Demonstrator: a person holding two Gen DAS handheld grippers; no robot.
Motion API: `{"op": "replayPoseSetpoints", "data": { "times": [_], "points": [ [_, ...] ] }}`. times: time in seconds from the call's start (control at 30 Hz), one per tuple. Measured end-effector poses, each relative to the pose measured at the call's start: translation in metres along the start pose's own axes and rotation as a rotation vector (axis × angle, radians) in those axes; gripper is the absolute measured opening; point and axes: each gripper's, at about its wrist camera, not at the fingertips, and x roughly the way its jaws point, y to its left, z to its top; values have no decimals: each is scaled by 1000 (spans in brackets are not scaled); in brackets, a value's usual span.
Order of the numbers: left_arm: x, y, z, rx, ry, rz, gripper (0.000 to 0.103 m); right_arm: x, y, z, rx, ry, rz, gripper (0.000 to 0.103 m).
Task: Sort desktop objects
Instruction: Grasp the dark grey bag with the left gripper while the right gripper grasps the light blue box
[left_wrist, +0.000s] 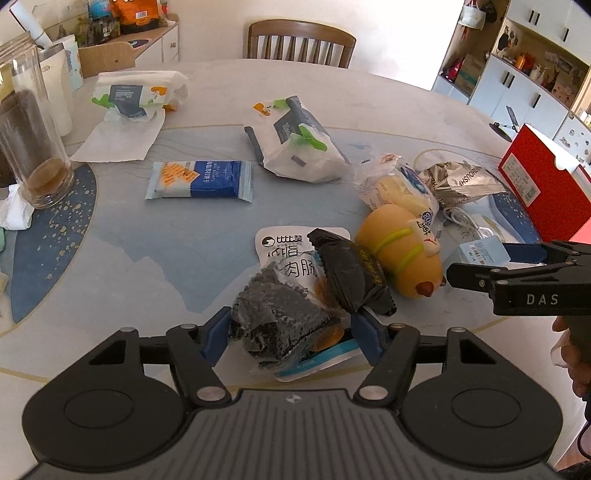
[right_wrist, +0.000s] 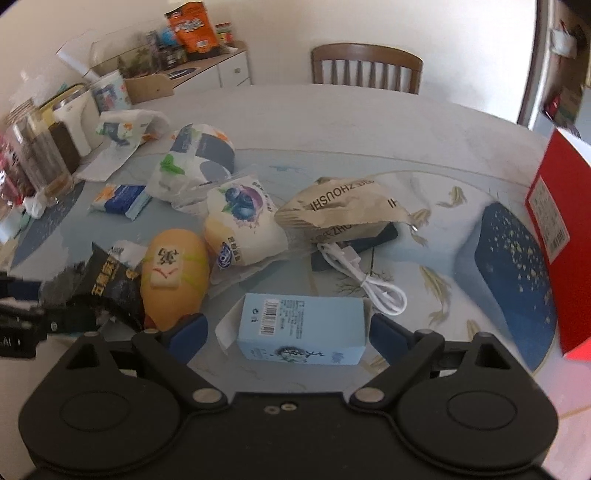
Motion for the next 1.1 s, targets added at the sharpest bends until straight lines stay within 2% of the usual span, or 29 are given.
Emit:
{"op": "replayPoseSetpoints", "data": {
  "times": [0.07,0.2,0.27,0.37,0.4,0.47,0.67,1.1],
  "points": [
    [-1,1,0,-6,1,0,65,1,2,0,-2,5,-16,90],
    [-2,2,-2,-14,0,-5,62,1,0,-1,7,22,-59,73],
    [-4,3,-2,-21,-4,-8,61,-1,-2,-2,15,24,-59,71],
    [-6,4,-3,-26,-10,-7,59,-4,-1,-3,19,26,-67,70],
    [-7,4,-4,-26,-11,-3,51,-6,-1,-3,19,24,-64,70],
    [-9,5,-4,-32,-12,2,42,-10,1,-4,13,20,-67,70],
    [-16,8,-8,-38,-15,-12,34,-22,6,-8,5,10,-70,69],
    [-50,-7,-12,23,-73,-41,33,-56,11,-16,21,-31,-72,69]
  ]
}}
